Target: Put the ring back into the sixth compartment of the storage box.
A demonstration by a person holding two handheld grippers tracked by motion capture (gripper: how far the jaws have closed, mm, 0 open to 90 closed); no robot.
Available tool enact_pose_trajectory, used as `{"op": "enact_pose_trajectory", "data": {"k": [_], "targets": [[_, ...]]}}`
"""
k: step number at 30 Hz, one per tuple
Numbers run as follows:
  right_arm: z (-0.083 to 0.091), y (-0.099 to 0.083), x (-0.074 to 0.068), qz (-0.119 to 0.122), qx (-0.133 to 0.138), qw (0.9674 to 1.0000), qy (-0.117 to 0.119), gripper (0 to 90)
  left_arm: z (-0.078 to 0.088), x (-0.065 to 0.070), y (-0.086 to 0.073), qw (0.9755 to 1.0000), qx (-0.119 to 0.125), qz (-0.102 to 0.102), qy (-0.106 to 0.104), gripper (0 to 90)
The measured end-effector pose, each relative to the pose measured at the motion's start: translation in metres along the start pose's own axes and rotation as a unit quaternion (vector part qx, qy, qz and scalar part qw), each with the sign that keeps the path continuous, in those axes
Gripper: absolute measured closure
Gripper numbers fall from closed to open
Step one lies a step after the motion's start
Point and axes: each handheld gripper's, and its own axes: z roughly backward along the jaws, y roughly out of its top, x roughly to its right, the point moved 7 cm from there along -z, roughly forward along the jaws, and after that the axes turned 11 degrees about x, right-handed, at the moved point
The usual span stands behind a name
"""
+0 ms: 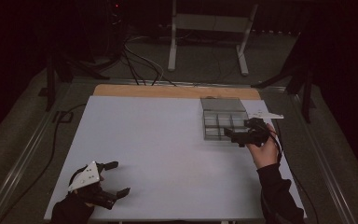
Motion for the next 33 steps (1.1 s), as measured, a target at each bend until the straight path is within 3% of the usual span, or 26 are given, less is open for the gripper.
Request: {"op": "enact_pose_trajectory", "data": {"k": [3, 9, 22, 25, 33], "targets": [[0.003, -0.002, -0.005, 0.0, -0.002, 0.9999, 0.01, 0.0, 0.0, 0.0, 0.0, 1.0, 0.001, -0.001, -0.002, 0.5], [0.011, -0.005, -0.012, -0.006, 0.022, 0.9994, 0.025, 0.0, 0.002, 0.0, 0.0, 1.0, 0.001, -0.001, 0.001, 0.5], [0.031, -0.029, -0.028, -0.012, 0.028, 0.998, 0.056, 0.0, 0.001, 0.001, 0.0, 1.0, -0.001, -0.002, 0.0, 0.5], [0.037, -0.039, -0.029, -0.002, 0.036, 0.9982, 0.048, 0.0, 0.001, 0.001, 0.001, 1.0, 0.001, -0.001, -0.001, 0.5], [0.046, -0.064, -0.037, -0.008, 0.017, 0.9977, 0.065, 0.0, 0.002, 0.001, 0.001, 1.0, 0.002, -0.003, -0.001, 0.5]]}}
